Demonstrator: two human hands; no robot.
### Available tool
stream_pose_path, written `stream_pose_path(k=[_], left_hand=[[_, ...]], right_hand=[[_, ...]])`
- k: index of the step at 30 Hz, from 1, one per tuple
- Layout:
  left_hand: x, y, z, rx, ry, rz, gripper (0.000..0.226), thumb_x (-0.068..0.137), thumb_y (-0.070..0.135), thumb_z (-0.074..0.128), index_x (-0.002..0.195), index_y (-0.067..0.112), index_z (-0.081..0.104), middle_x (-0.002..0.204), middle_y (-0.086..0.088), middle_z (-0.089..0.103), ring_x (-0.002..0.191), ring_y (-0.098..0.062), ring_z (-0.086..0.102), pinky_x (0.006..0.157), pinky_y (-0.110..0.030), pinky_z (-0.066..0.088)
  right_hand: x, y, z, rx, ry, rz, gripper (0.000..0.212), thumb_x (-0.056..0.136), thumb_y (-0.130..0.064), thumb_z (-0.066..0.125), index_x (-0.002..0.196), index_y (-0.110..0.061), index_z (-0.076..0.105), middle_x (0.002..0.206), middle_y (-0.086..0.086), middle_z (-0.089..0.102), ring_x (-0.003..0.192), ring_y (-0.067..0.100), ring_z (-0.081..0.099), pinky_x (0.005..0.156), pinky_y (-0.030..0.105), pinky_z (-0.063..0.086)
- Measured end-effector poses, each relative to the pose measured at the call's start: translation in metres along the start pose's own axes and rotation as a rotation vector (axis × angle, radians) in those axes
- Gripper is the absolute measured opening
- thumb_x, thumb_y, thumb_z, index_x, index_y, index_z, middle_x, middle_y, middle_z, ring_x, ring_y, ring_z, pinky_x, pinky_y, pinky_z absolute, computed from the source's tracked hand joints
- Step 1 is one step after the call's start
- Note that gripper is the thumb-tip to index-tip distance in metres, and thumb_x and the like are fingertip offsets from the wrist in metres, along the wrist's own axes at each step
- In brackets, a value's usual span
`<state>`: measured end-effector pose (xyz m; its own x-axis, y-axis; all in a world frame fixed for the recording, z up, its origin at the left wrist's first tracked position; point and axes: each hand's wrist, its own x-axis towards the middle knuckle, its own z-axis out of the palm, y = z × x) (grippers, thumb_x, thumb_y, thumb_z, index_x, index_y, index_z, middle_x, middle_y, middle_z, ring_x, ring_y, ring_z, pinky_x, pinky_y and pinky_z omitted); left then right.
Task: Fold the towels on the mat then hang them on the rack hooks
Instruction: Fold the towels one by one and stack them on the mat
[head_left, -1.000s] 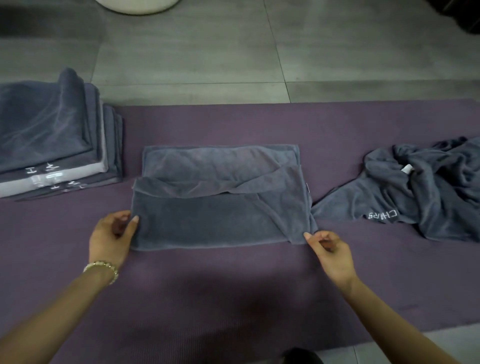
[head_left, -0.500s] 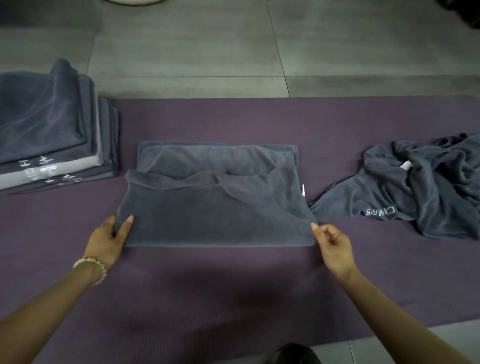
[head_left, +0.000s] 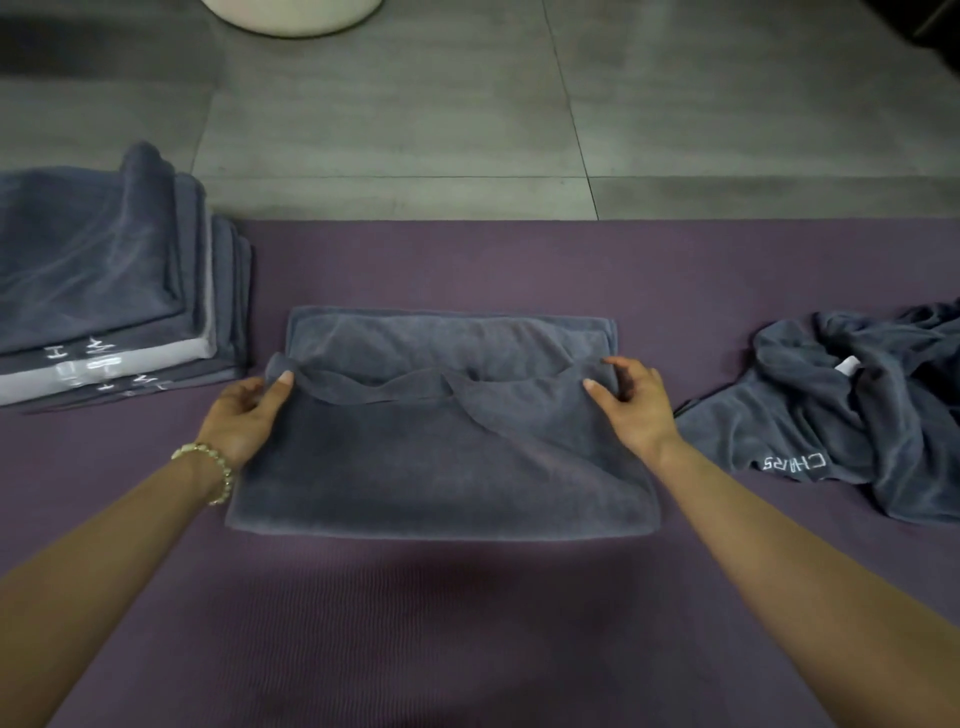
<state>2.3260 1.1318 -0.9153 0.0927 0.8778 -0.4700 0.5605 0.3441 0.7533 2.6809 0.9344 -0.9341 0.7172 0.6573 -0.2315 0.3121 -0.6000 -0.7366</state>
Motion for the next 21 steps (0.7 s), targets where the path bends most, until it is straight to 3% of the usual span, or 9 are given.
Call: stream_pose_path(k=[4,7,9,11,14,17,19,21], left_hand=[[0.008,0.003,0.005,0.05,0.041,0.084,0.034,0.09,0.044,0.057,0.096,0.011,0.063,0.093,-0.007,0.064,0.089,-0.021,0.059,0.085,-0.034,0.048],[0.015,0.01,0.006,0.006,0.081,0.1,0.033,0.093,0.042,0.055,0.086,0.009,0.06,0.079,-0.003,0.059,0.07,-0.01,0.053,0.069,-0.02,0.047],[0.026,0.014,0.008,-0.048,0.118,0.083,0.035,0.093,0.041,0.054,0.09,0.007,0.061,0.081,-0.003,0.057,0.072,-0.011,0.051,0.071,-0.021,0.045],[0.035,0.019,0.01,-0.034,0.128,0.065,0.036,0.094,0.041,0.053,0.092,0.006,0.061,0.084,-0.004,0.056,0.08,-0.014,0.05,0.077,-0.028,0.041],[0.046,0.023,0.014,0.028,0.125,0.034,0.037,0.094,0.042,0.052,0.092,0.007,0.062,0.088,-0.006,0.055,0.087,-0.016,0.048,0.08,-0.025,0.036],[0.05,0.029,0.016,0.041,0.225,0.121,0.025,0.097,0.031,0.05,0.09,0.009,0.059,0.085,-0.01,0.053,0.087,-0.018,0.045,0.064,-0.008,0.036],[0.051,0.034,0.019,0.008,0.3,0.202,0.021,0.098,0.024,0.048,0.091,0.007,0.057,0.074,-0.008,0.049,0.082,-0.019,0.043,0.055,-0.011,0.034],[0.053,0.044,0.023,-0.019,0.332,0.254,0.021,0.099,0.021,0.046,0.093,0.005,0.057,0.069,-0.003,0.046,0.079,-0.018,0.042,0.058,-0.016,0.033]], right_hand=[[0.009,-0.003,-0.006,0.03,0.074,-0.09,0.012,0.085,-0.023,0.07,0.081,-0.014,0.063,0.081,0.006,0.059,0.066,0.006,0.049,0.072,0.026,0.045],[0.024,-0.008,-0.019,0.276,0.179,-0.07,0.032,0.089,-0.023,0.066,0.063,-0.023,0.048,0.056,-0.008,0.045,0.056,0.006,0.037,0.058,0.031,0.036],[0.035,-0.016,-0.022,0.425,0.242,0.007,0.03,0.09,-0.026,0.066,0.065,-0.022,0.049,0.061,-0.004,0.046,0.063,0.011,0.04,0.062,0.031,0.038],[0.044,-0.025,-0.02,0.475,0.17,0.134,0.027,0.088,-0.029,0.068,0.069,-0.02,0.051,0.068,-0.002,0.052,0.065,0.008,0.048,0.065,0.023,0.044],[0.048,-0.019,-0.01,0.271,-0.009,0.241,0.025,0.084,-0.028,0.072,0.079,-0.009,0.056,0.08,0.004,0.061,0.075,0.013,0.055,0.063,0.02,0.045],[0.046,-0.004,-0.005,0.138,0.07,0.093,0.026,0.089,-0.022,0.066,0.086,0.001,0.056,0.08,0.016,0.062,0.073,0.018,0.053,0.056,0.017,0.041],[0.044,-0.004,-0.007,0.172,0.147,-0.016,0.02,0.093,-0.019,0.06,0.083,-0.002,0.053,0.074,0.013,0.058,0.064,0.008,0.049,0.054,0.013,0.038],[0.048,-0.01,-0.009,0.215,0.218,-0.059,0.017,0.094,-0.018,0.058,0.083,-0.007,0.05,0.073,0.01,0.054,0.059,0.003,0.044,0.054,0.014,0.037]])
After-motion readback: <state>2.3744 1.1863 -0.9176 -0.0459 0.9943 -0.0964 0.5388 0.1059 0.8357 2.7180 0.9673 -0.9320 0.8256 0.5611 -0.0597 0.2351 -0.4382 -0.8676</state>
